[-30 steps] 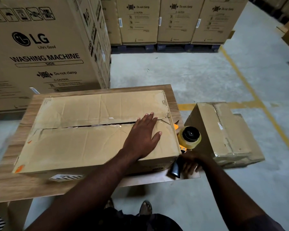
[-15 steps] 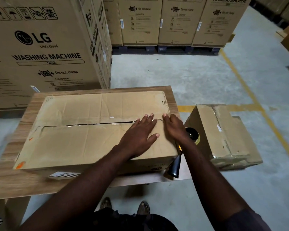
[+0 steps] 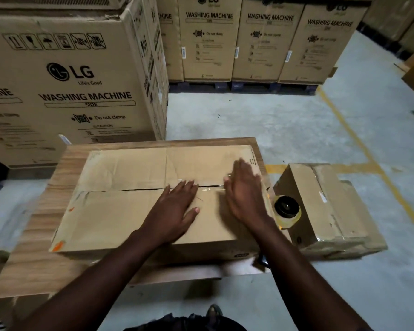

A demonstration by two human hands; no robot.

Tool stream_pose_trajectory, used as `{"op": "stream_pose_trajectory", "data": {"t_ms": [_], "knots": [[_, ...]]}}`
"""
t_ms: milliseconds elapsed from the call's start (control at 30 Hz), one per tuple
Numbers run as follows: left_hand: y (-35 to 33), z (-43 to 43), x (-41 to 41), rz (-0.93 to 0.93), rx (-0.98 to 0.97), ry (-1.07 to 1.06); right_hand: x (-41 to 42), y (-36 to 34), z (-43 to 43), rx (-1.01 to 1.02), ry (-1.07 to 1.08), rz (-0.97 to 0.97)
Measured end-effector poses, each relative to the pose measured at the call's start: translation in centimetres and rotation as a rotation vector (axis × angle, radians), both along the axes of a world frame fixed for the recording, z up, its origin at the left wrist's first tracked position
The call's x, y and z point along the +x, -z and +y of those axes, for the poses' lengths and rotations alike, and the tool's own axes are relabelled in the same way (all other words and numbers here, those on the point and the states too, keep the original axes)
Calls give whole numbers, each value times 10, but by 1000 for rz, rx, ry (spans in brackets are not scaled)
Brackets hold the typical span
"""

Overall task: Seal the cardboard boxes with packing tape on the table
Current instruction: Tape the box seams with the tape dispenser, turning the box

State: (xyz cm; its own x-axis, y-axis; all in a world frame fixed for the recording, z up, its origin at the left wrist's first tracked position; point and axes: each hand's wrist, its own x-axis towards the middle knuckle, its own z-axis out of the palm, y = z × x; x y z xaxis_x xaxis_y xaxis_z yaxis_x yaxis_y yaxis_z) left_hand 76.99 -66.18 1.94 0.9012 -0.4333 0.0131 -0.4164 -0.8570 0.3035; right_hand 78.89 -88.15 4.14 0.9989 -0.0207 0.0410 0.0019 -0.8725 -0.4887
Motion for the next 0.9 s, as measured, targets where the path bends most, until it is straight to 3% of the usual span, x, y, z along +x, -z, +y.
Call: {"op": "stream_pose_trajectory", "data": {"t_ms": [67, 133, 200, 367, 500, 633, 700, 900], "knots": [[-2, -6, 4, 63, 13, 44, -14, -5, 37, 31, -219, 104], [-1, 3, 6, 92, 20, 58, -24, 5, 55, -96, -306, 212], [1, 26, 6, 70, 44, 35, -27, 14, 50, -218, -273, 211], [-1, 107, 6, 102, 106, -206, -28, 18, 10, -299, -41, 224], [-3, 109, 6, 116, 107, -265, -22, 9, 46, -305, 83, 268], [0, 88, 1, 90, 86, -75, -21, 1, 123, -153, -297, 196], [0, 106, 3, 93, 48, -57, -24, 4, 139, -193, -411, 196], [-5, 208, 2, 48, 23, -239, -23, 19, 94, -240, -160, 172]]}}
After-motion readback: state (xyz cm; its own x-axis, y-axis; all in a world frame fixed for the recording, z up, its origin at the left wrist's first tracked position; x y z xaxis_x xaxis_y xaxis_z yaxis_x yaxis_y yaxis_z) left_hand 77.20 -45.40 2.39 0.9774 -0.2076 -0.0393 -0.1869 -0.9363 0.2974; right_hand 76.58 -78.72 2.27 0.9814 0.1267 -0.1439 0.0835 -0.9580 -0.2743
